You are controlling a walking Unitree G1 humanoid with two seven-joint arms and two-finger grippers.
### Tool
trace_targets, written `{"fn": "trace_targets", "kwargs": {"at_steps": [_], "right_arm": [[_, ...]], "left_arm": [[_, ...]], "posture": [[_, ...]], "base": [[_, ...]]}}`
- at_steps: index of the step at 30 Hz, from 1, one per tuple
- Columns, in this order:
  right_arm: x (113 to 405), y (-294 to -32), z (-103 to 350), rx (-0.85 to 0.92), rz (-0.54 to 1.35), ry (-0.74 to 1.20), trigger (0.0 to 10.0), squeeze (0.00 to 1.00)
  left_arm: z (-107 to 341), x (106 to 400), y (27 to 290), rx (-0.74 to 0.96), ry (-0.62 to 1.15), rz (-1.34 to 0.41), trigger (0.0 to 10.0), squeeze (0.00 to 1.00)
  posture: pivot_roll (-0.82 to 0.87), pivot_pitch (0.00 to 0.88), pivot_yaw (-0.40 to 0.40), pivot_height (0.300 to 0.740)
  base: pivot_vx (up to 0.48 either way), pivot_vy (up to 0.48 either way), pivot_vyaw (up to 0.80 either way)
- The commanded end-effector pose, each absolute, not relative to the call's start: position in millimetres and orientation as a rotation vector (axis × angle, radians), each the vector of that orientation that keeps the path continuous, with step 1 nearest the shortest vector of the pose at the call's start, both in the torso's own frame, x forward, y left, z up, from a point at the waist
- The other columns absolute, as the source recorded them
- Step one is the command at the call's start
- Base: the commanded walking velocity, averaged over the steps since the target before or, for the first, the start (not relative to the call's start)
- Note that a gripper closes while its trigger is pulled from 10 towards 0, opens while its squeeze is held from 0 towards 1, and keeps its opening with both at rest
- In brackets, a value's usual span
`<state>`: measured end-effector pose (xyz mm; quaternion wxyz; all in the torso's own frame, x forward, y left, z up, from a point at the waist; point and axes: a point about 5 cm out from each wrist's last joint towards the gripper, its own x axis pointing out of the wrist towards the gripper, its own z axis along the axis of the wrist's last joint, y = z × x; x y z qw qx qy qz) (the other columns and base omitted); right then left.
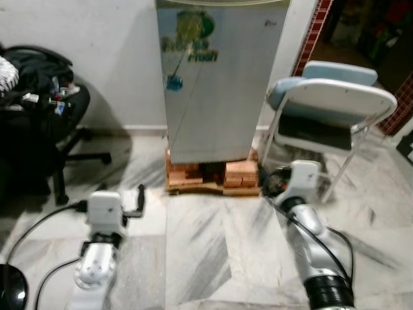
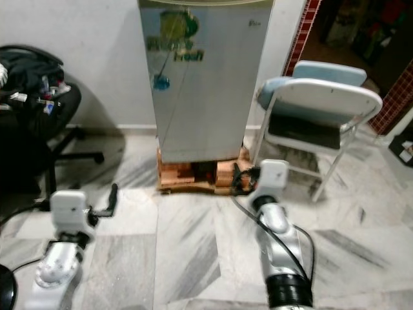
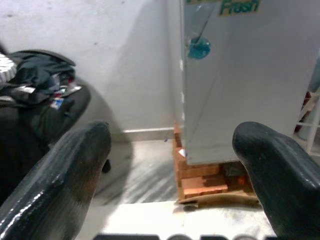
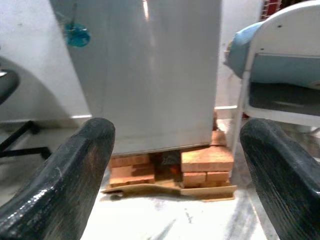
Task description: Restocking fridge
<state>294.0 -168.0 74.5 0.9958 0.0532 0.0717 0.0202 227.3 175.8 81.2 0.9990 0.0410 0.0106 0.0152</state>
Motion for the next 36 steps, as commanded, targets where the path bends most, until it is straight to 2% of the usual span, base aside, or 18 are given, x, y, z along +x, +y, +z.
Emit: {"fn": "trace_targets", "kwargs": {"at_steps": [1, 10, 17, 20, 23, 28, 36], "right_arm": [[296, -174, 79, 0.107, 0.015, 0.125, 10.0, 0.00], [297, -183, 80, 0.096, -0.009, 0.123, 10.0, 0.00], [297, -184, 80, 0.090, -0.009, 0.121, 10.0, 0.00], [294, -187, 77, 0.088, -0.018, 0.123, 10.0, 0.00], [291, -190, 76, 0.081, -0.026, 0.125, 10.0, 0.00], [292, -189, 76, 0.077, -0.027, 0.124, 10.0, 0.00], [291, -191, 75, 0.060, -0.032, 0.123, 10.0, 0.00]], "left_arm": [[82, 229, 174, 0.079, 0.016, 0.019, 10.0, 0.00], [73, 220, 170, 0.068, 0.059, 0.023, 10.0, 0.00], [72, 221, 173, 0.080, 0.063, 0.028, 10.0, 0.00], [72, 219, 183, 0.099, 0.068, 0.053, 10.0, 0.00], [69, 215, 191, 0.113, 0.085, 0.057, 10.0, 0.00], [69, 215, 191, 0.120, 0.084, 0.055, 10.0, 0.00], [71, 216, 185, 0.115, 0.070, 0.054, 10.0, 0.00]], "posture": [[0.03, 0.009, 0.010, 0.740], [0.02, 0.002, 0.026, 0.740], [0.02, 0.000, 0.031, 0.740], [0.01, 0.000, 0.035, 0.740], [0.01, 0.000, 0.039, 0.740], [0.01, 0.000, 0.038, 0.740], [0.02, 0.000, 0.031, 0.740]], "base": [[0.270, 0.398, 0.00], [0.260, 0.404, -0.24], [0.256, 0.406, -0.77], [0.240, 0.416, -0.80], [0.000, 0.425, -0.80], [0.000, 0.435, -0.76], [0.000, 0.440, -0.11]]}}
